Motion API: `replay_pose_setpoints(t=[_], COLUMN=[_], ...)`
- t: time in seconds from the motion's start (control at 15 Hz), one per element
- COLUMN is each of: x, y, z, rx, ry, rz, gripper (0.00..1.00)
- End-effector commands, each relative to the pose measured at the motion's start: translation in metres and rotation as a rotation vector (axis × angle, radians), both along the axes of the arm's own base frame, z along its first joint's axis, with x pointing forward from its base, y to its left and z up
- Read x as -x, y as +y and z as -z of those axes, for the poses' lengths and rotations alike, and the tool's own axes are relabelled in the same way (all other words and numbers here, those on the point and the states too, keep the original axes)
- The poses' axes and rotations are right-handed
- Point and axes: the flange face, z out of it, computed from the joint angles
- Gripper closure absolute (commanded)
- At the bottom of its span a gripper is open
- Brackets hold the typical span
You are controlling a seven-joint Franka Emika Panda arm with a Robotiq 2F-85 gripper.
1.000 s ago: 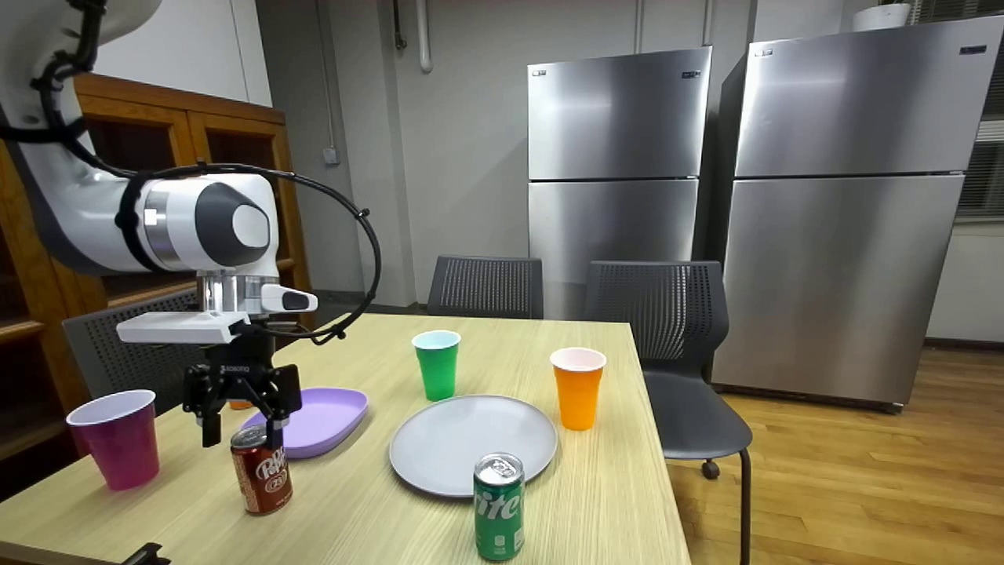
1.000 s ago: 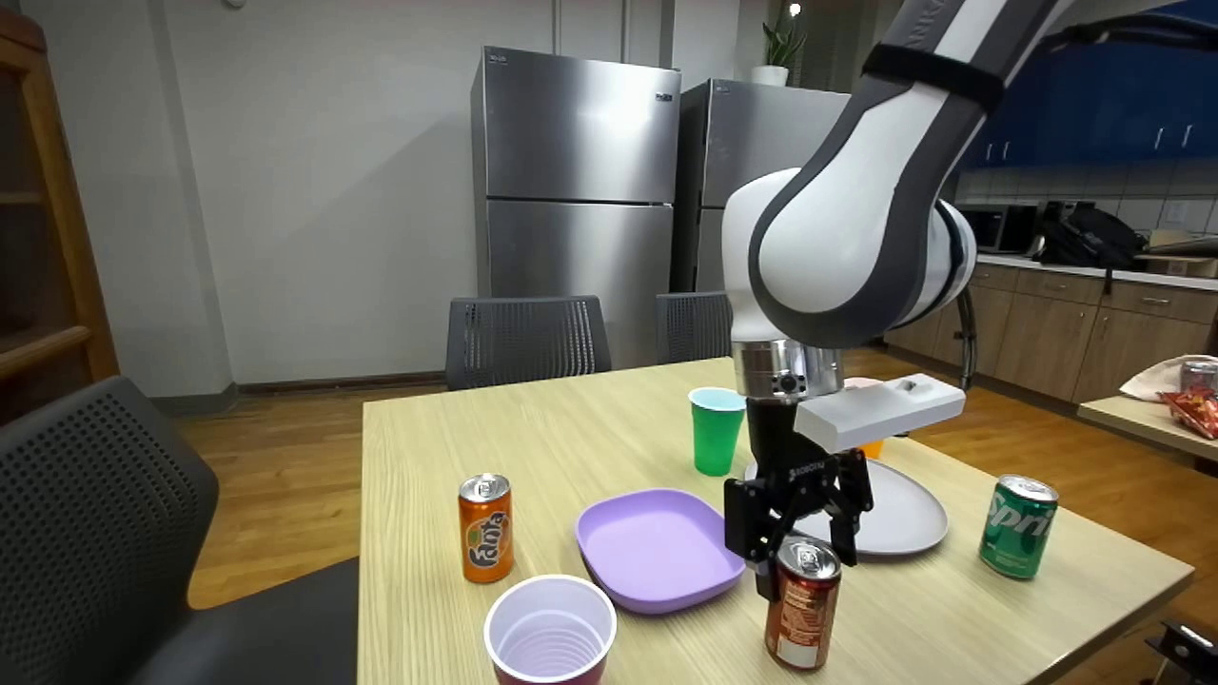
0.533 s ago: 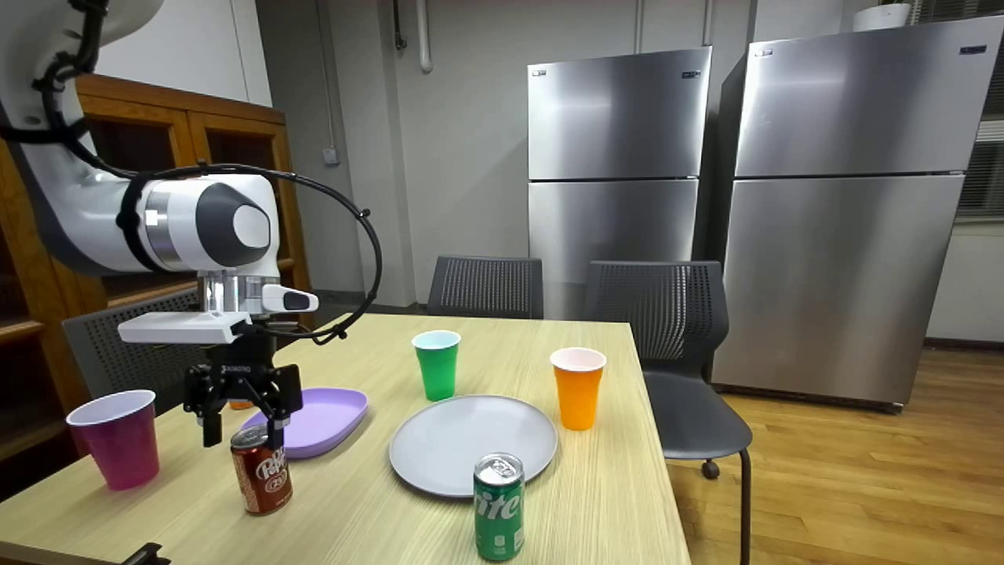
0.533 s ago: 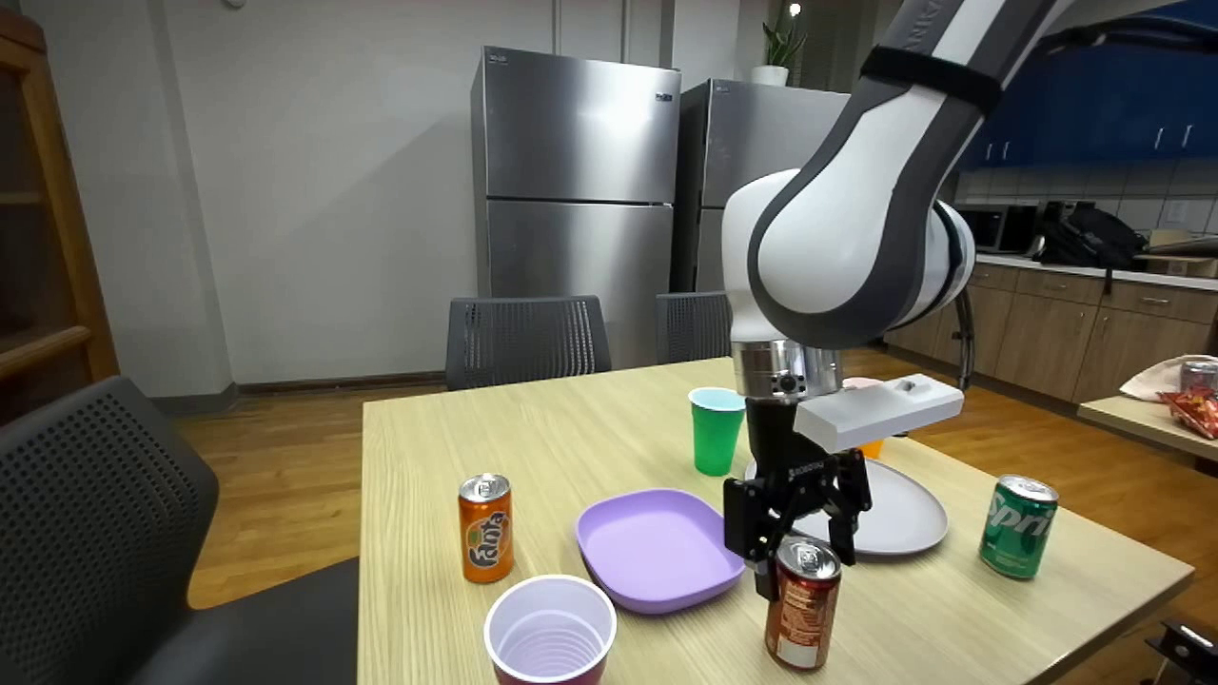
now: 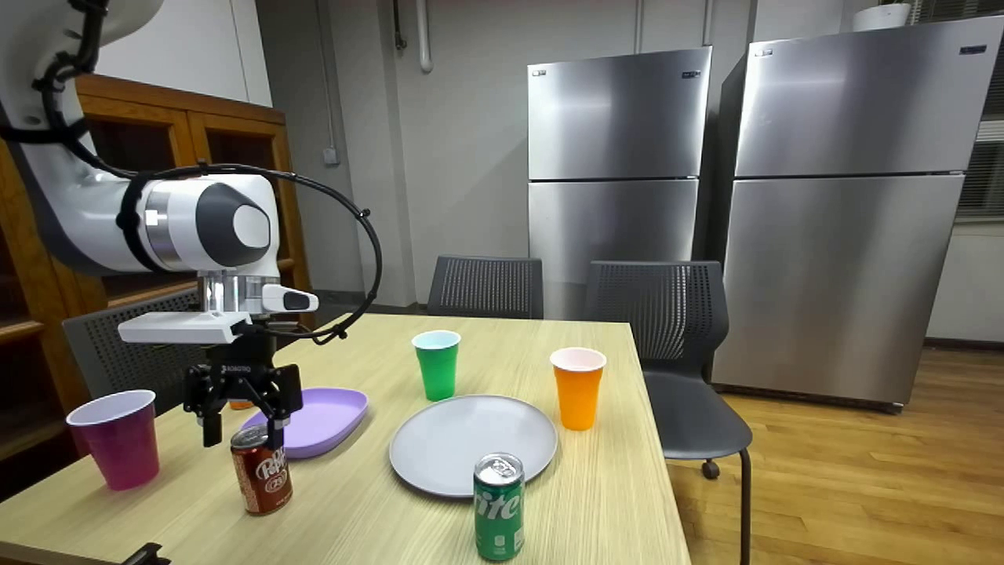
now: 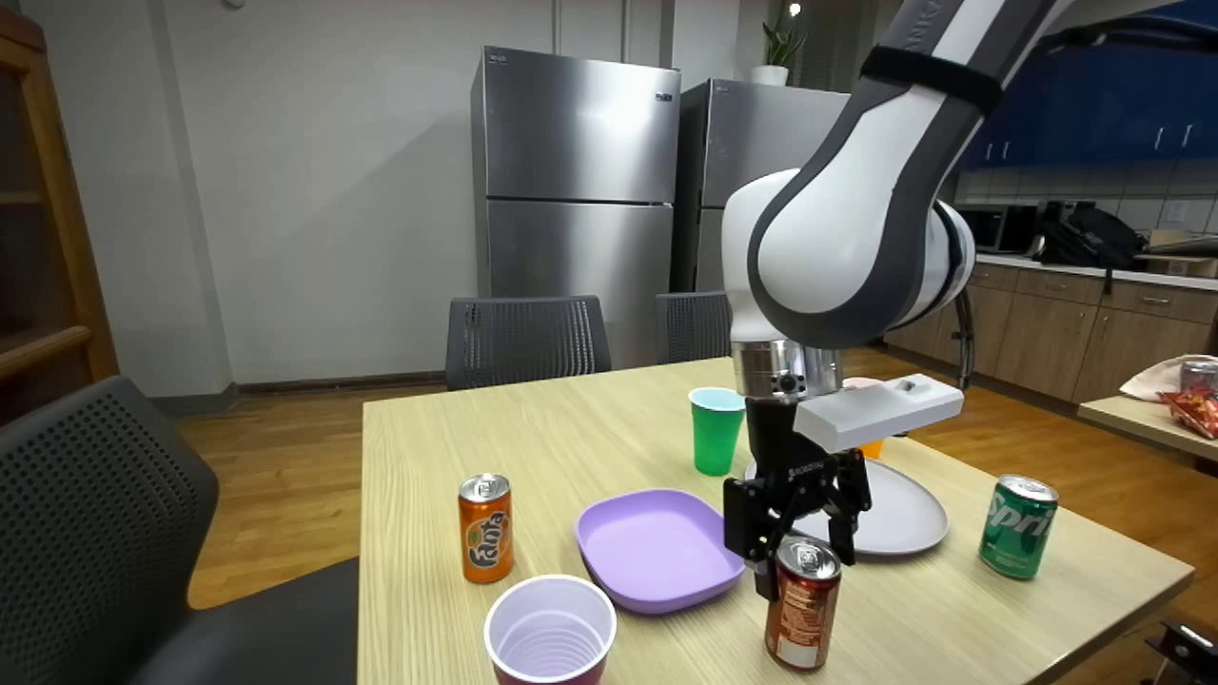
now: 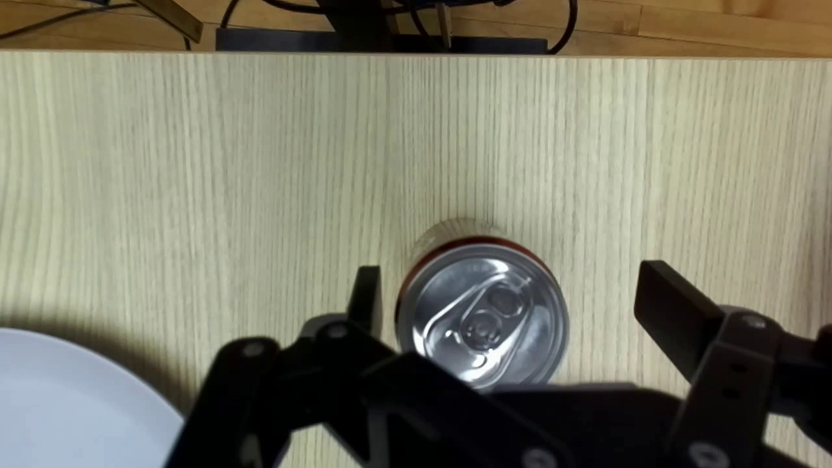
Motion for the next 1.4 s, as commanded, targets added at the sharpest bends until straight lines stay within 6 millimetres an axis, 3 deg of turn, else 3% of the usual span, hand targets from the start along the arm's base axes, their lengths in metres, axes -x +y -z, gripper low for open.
replay_pose_setpoints(t=[0.0,1.33], x=[0.000,0.013], y=[0.000,-0.008], z=[0.000,-0.005], rx=[0.000,0.014], ry=[0.001,-0.020], rz=[0.000,-0.102], gripper=[0.00,0.00])
